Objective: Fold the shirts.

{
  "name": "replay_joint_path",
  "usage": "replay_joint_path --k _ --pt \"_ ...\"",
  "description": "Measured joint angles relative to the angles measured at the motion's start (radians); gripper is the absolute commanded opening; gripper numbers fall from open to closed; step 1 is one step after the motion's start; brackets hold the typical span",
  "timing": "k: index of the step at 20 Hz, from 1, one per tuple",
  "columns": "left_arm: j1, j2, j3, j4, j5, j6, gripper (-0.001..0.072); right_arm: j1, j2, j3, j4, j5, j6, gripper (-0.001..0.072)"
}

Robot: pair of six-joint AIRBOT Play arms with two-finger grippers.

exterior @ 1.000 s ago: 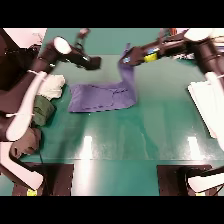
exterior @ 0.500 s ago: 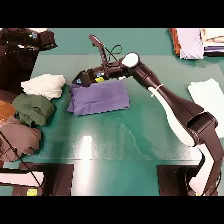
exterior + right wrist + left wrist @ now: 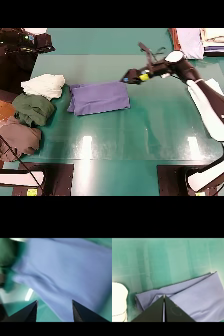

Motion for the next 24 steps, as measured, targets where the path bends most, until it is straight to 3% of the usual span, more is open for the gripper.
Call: replay_joint_path --k 1,6,12,13,15,18,24 --pt "0.0 0.0 0.0 -0.002 -0.003 0.001 0.0022 -0.034 0.012 -0.035 -0.026 0.0 0.016 0.0698" --pt "0.001 -0.002 0.0 -0.015 -0.002 0.001 0.0022 -0.089 -0.027 -0.124 -0.034 -0.003 0.055 0.0696" --pt "0.001 -0.002 0.0 -0.019 -0.002 0.001 0.0022 0.005 -0.159 -0.083 0.066 -0.024 0.062 0.0691" --pt "0.001 -0.002 0.0 -0.02 -0.004 0.001 0.0022 0.027 -0.181 -0.057 0.069 -0.025 0.062 0.0619" --pt "0.001 -0.002 0.0 -0.021 -0.011 0.001 0.0022 0.068 -0.227 0.0 0.065 -0.038 0.066 0.0333" --pt "0.001 -0.002 0.0 -0.022 -0.029 0.001 0.0021 0.112 -0.27 0.074 0.046 -0.049 0.069 0.0014" --pt "-0.047 -0.002 0.0 -0.026 -0.073 0.002 0.0021 0.066 -0.249 0.199 0.054 0.028 0.068 0.0015"
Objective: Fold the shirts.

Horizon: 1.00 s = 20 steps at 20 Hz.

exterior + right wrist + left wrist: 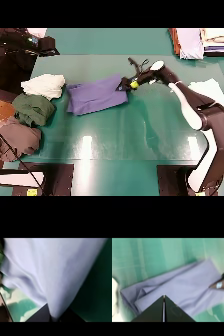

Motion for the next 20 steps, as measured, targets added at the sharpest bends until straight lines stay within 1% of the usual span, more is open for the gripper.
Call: replay_joint_path --k 4,7,11,16,20 --pt "-0.111 0.0 0.0 0.0 -0.005 0.026 0.0021 -0.154 0.129 0.024 -0.02 0.034 0.013 0.0015" --pt "-0.192 0.0 0.0 0.0 0.004 0.046 0.0021 -0.317 0.243 0.029 -0.126 0.072 0.048 0.0015" --pt "-0.278 0.0 0.0 0.0 0.054 0.057 0.0021 -0.552 0.351 0.032 -0.262 0.099 0.077 0.0015" --pt "-0.328 0.0 0.0 0.0 0.088 0.059 0.0022 -0.798 0.385 0.032 -0.313 0.057 0.097 0.0015" --pt "-0.338 0.0 0.0 0.001 0.097 0.059 0.0021 -0.895 0.398 0.032 -0.32 0.003 0.103 0.0015"
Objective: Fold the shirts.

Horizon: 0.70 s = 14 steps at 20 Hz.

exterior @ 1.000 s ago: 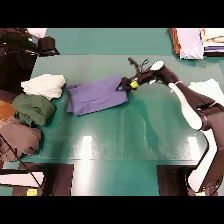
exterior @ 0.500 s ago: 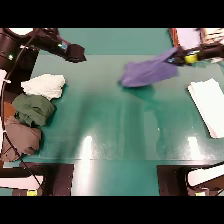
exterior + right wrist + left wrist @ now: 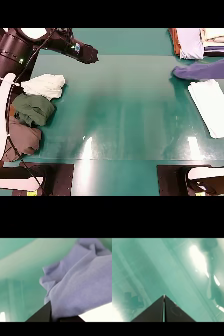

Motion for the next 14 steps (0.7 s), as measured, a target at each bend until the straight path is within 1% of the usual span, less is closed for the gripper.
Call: replay_joint_path --k 7,14 --pt "-0.004 0.0 0.0 0.0 0.002 0.0 0.0021 -0.086 0.083 0.0 0.035 -0.029 -0.008 0.0015" --pt "-0.004 0.0 0.0 0.008 0.003 0.0 0.0022 -0.107 0.188 0.0 0.041 0.016 -0.048 0.0015"
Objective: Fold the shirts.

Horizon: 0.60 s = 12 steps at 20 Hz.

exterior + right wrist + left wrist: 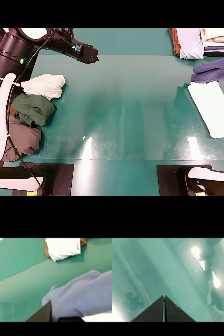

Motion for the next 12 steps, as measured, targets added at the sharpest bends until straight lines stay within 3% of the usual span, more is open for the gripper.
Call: replay_joint_path --k 4,9,10,12 --pt "0.0 0.0 0.0 0.003 0.0 0.002 0.0022 -0.002 0.024 0.0 -0.068 0.089 -0.005 0.0015" --pt "0.0 0.0 0.0 0.004 0.0 0.008 0.0022 -0.002 0.032 -0.003 -0.281 0.224 0.041 0.002" --pt "0.0 0.0 0.0 0.004 0.0 0.009 0.0022 -0.002 0.034 -0.011 -0.329 0.249 0.053 0.0073" --pt "0.0 0.0 0.0 0.005 0.0 0.01 0.0022 -0.002 0.05 -0.051 -0.434 0.298 0.079 0.0436"
